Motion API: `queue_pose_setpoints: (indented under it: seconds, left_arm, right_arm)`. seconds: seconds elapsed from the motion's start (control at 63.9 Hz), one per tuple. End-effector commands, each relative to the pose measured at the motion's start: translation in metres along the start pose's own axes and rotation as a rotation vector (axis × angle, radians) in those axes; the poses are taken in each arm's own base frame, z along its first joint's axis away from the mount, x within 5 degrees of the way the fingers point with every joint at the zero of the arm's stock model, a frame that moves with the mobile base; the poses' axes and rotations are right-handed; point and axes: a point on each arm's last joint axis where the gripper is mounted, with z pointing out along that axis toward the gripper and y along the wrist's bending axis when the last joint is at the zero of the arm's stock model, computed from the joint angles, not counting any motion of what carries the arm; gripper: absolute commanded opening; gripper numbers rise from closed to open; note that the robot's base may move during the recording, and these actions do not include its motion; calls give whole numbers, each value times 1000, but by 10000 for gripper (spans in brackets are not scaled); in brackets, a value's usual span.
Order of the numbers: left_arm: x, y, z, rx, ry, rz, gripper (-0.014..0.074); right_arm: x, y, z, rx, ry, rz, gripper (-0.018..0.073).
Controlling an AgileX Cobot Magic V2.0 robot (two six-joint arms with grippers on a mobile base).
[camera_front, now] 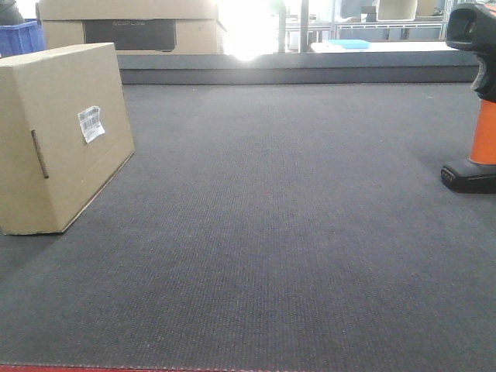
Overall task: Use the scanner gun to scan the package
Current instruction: 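Move the left gripper toward the top of the cardboard box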
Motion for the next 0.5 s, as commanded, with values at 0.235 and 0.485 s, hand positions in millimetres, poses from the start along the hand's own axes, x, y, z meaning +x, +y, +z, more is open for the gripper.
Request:
queue_pose_setpoints:
  seconds: [0.235, 0.485]
  left_arm:
    - [-3, 0, 0, 3, -26, -9, -111]
    - [-3, 0, 0, 3, -27, -9, -111]
  right_arm:
    - [-2, 0, 0, 4, -25, -7, -153]
    - [-2, 0, 0, 4, -28, -7, -153]
